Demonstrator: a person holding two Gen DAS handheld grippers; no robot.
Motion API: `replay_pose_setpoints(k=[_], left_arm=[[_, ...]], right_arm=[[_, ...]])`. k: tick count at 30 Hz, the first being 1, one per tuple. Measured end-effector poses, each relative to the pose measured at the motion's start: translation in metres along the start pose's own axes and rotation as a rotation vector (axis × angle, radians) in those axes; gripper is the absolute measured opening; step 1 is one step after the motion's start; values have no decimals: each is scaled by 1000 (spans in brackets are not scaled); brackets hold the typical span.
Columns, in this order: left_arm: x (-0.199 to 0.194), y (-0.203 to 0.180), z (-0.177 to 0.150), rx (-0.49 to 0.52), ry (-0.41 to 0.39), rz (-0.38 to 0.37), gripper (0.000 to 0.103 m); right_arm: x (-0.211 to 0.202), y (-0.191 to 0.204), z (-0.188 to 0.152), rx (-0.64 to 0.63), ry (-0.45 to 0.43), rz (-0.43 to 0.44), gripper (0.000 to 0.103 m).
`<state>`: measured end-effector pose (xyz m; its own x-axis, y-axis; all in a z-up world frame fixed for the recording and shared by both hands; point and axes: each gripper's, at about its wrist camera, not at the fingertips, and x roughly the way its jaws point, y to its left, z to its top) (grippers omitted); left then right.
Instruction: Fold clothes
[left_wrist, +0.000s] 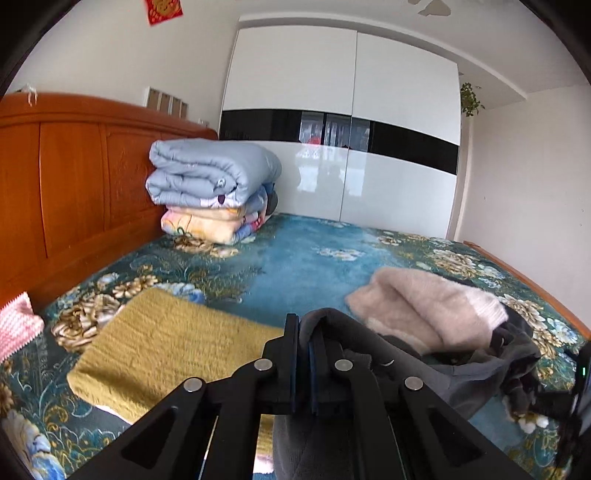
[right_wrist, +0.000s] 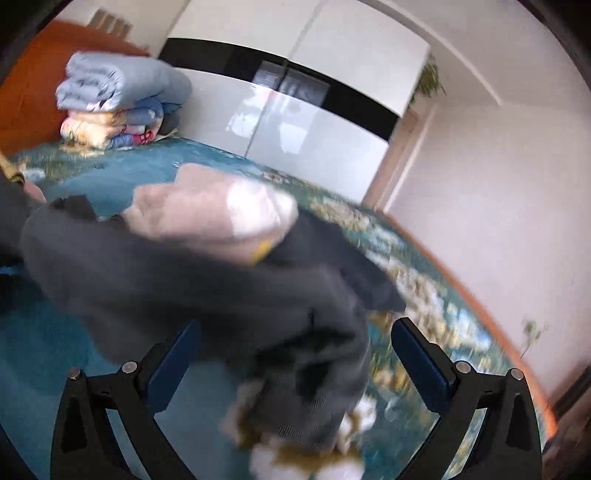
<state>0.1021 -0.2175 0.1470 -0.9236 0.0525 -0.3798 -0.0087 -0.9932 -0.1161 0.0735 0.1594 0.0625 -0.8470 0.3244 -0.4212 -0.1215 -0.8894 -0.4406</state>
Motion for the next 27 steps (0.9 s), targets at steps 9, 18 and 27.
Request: replay_pose_setpoints(k=[9, 18, 27], left_arm=[[8, 14, -17, -46, 48, -7, 5], [16, 20, -27, -81, 83, -3, 6], [37, 24, 20, -149, 38, -6, 5]], right_arm=[[45, 58, 14, -494, 30, -24, 102], [69, 48, -1, -420, 299, 109, 9], [-36, 42, 19, -152, 219, 625, 6]])
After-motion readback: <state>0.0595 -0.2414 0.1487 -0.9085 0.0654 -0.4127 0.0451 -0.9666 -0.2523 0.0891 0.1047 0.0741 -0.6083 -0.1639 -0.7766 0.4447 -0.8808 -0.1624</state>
